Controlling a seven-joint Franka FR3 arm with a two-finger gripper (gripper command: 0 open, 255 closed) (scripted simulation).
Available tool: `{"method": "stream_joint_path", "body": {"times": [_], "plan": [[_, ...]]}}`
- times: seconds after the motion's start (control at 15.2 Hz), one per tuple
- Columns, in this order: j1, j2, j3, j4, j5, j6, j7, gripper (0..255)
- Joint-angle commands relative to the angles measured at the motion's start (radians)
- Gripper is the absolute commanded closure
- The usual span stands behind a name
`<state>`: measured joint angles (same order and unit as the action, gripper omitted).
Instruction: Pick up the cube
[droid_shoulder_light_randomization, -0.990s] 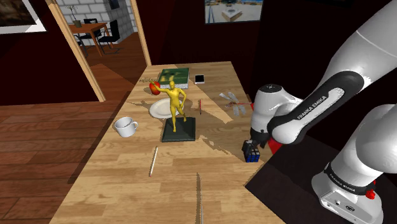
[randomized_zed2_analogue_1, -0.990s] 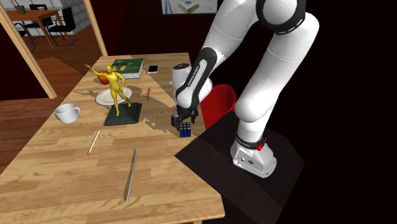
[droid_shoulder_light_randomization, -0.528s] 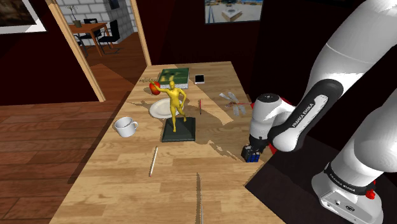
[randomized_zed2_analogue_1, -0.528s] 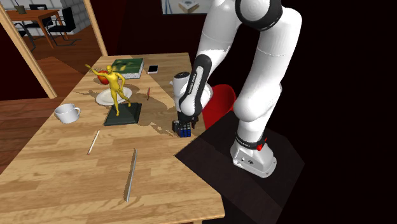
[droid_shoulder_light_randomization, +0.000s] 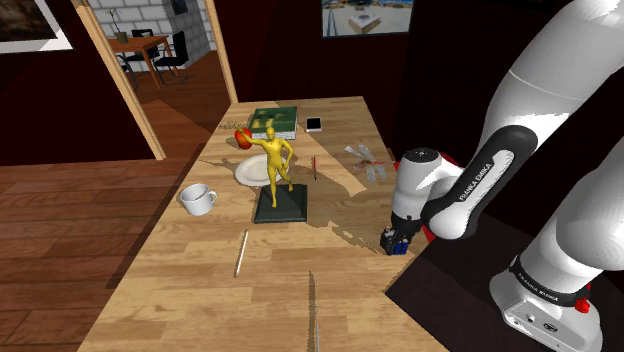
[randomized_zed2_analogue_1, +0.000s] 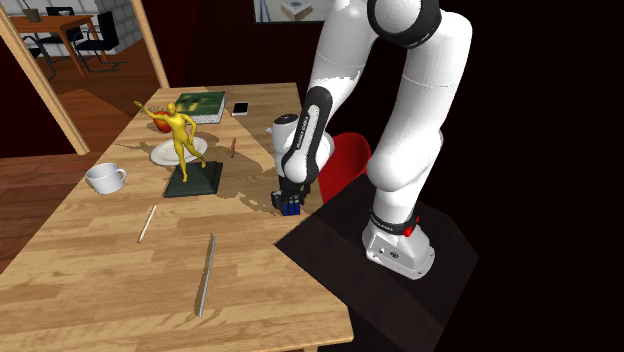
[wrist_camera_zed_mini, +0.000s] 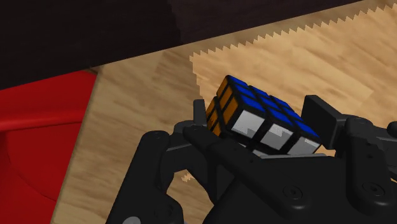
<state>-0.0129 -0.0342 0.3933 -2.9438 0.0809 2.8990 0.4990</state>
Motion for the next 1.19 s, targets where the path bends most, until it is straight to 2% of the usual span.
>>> {"method": "stream_joint_path", "body": {"times": [0.0,0.13,0.33,0.53,1.12], "plan": [[0.000,0.000,0.000,0.001,0.000,0.001,0.000,255],[-0.001,0.003,0.000,0.002,-0.003,0.001,0.002,255],[0.023,-0.072,-0.002,-0.003,0.075,-0.066,-0.051,255],[0.045,-0.143,-0.013,-0.004,0.117,-0.135,-0.079,255],[0.082,-0.336,-0.045,0.009,0.158,-0.339,-0.109,255]]}}
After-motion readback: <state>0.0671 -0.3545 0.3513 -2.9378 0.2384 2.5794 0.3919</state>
